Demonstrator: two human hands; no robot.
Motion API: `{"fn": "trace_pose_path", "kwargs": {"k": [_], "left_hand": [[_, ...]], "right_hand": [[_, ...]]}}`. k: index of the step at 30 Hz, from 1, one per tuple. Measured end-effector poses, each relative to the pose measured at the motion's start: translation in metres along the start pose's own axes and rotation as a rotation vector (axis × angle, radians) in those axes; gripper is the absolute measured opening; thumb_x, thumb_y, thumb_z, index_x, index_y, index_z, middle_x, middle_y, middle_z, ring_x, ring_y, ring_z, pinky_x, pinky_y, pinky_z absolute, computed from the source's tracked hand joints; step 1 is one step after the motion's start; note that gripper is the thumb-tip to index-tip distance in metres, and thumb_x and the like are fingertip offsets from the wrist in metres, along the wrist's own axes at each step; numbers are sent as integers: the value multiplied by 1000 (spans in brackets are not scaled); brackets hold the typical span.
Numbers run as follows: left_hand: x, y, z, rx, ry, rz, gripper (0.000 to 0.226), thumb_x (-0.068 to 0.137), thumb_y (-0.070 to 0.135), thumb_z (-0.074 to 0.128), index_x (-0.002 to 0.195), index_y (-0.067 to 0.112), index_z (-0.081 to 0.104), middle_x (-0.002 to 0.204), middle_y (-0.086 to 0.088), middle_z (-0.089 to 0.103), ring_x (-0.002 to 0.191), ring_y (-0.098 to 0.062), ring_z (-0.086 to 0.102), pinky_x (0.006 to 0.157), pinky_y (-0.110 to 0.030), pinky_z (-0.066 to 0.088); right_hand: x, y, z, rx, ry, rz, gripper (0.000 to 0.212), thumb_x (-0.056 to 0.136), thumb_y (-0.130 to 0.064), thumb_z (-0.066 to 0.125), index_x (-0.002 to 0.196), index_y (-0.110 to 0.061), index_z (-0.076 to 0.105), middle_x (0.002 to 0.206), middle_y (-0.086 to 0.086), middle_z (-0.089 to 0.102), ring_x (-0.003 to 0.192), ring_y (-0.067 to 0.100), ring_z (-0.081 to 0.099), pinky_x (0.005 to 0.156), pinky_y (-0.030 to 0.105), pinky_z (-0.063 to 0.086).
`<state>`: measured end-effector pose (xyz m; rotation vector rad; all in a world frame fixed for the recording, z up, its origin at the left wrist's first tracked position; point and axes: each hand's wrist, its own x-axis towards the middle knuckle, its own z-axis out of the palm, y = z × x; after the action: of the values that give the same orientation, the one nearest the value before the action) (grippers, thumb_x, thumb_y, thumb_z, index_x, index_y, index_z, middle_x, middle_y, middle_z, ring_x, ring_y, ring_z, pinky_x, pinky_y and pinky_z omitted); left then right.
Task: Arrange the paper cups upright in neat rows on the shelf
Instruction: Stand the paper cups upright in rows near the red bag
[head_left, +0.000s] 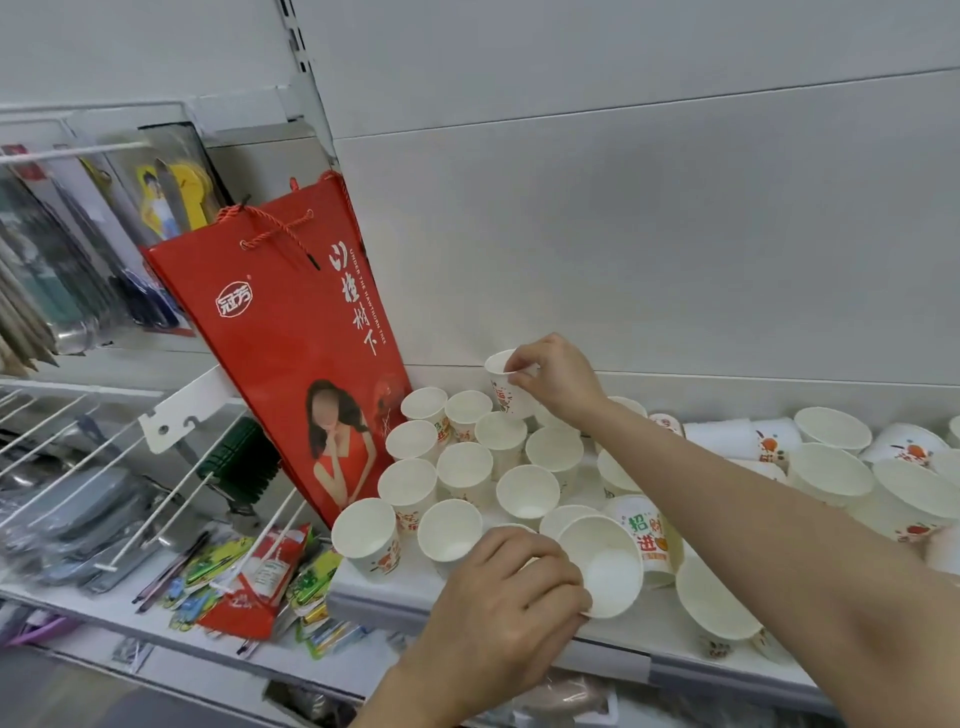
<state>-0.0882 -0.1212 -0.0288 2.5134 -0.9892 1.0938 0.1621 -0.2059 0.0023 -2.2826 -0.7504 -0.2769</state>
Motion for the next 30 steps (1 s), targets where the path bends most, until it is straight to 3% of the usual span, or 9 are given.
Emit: {"fn": "trace_pose_path", "kwargs": {"k": [11, 15, 18, 20, 23, 27, 30], "left_hand": [[12, -21, 6, -147, 39, 27, 7, 87, 22, 72, 83, 16, 73, 93, 7, 68, 91, -20, 62, 80, -31, 46], [40, -46, 11, -209, 63, -49, 10, 89, 26, 72, 87, 16, 72, 92, 8, 68, 89, -19, 60, 74, -33, 46], [79, -72, 22, -221, 16, -108, 13, 87, 31, 71, 85, 19, 70, 85, 9, 66, 84, -16, 57, 72, -30, 44], [109, -81, 29, -274, -67, -125, 11, 84, 32, 71, 83, 22, 69, 82, 11, 66, 82, -15, 56, 72, -33, 46], [146, -77, 44, -336, -189, -109, 10, 83, 32, 72, 84, 22, 70, 82, 11, 68, 84, -16, 56, 72, -39, 48], [180, -66, 66, -387, -263, -86, 14, 85, 39, 71, 94, 28, 71, 93, 14, 68, 91, -11, 56, 77, -36, 48], [198, -79, 79, -377, -260, -205, 23, 88, 43, 67, 108, 32, 68, 107, 15, 66, 102, -9, 55, 85, -32, 47]], "right_hand": [[-27, 2, -37, 4, 91, -35, 24, 79, -21, 75, 102, -23, 71, 100, -9, 68, 104, 11, 54, 90, 34, 45], [-87, -1, -88, 362, 42, 166, 14, 89, -21, 65, 101, -18, 73, 99, -8, 72, 99, 11, 64, 92, 32, 50], [-129, 0, -114, 600, -115, 226, 22, 92, -21, 61, 111, -15, 70, 111, -1, 70, 108, 17, 63, 95, 31, 50], [-146, 3, -125, 666, -133, 228, 36, 86, -13, 68, 122, -15, 63, 120, 0, 67, 114, 17, 60, 97, 30, 48], [-156, 8, -135, 626, -54, 262, 62, 74, -7, 79, 129, -23, 55, 120, -2, 66, 112, 17, 61, 96, 32, 49], [-159, 19, -144, 542, 169, 306, 60, 71, -11, 83, 122, -26, 55, 110, -1, 66, 102, 18, 63, 84, 34, 56], [-169, 46, -160, 496, 271, 398, 72, 71, -21, 83, 132, -32, 45, 113, -5, 62, 102, 10, 61, 80, 27, 55]]}}
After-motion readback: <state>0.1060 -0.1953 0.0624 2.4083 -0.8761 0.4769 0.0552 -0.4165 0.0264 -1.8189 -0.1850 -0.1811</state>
